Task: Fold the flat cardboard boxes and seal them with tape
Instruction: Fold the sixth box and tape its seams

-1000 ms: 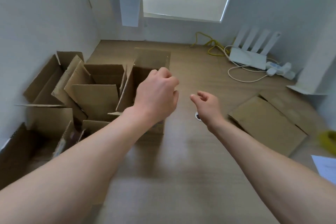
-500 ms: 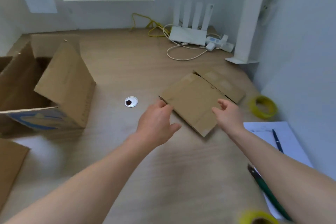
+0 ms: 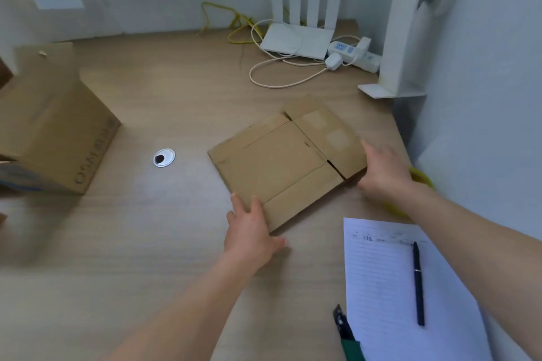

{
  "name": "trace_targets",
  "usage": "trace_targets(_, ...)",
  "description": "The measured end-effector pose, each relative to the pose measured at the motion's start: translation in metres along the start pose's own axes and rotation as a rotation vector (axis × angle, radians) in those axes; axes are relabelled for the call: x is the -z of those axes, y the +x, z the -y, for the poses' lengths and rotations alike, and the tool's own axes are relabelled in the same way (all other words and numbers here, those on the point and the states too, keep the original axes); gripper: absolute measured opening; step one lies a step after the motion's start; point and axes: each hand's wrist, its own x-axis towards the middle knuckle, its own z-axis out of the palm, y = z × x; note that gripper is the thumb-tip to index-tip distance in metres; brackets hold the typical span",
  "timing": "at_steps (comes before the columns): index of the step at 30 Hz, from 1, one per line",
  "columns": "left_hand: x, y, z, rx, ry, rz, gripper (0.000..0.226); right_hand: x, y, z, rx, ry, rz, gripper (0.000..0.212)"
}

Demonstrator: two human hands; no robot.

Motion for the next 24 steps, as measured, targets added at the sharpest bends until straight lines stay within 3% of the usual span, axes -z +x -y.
trace_targets(4,-0.005,0.007,-0.003,0.048,-0.012,-0.042,0.066,0.004,0.021,-0.003,0.041,-0.108,0.058,0.105)
trace_targets(8,-0.007,0.013,-0.003,0.072,-0.004,-0.089,0.063,0.001,0.029,0.003,0.090,-0.060,0.128,0.112)
trace_targets(13,-0.009,0.009,0.007,0.120,-0.112,-0.138,0.052,-0.004,0.016,0.004,0.132,-0.040,0.065,0.095)
trace_targets(20,0.002,-0.005,0.031,0.006,-0.380,-0.277,0.039,-0.003,-0.018,0.003,0.179,0.005,-0.067,0.086)
trace_targets(24,0.024,-0.022,0.050,-0.088,-0.445,-0.380,0.022,0.003,-0.050,0.017,0.219,0.063,-0.163,0.059)
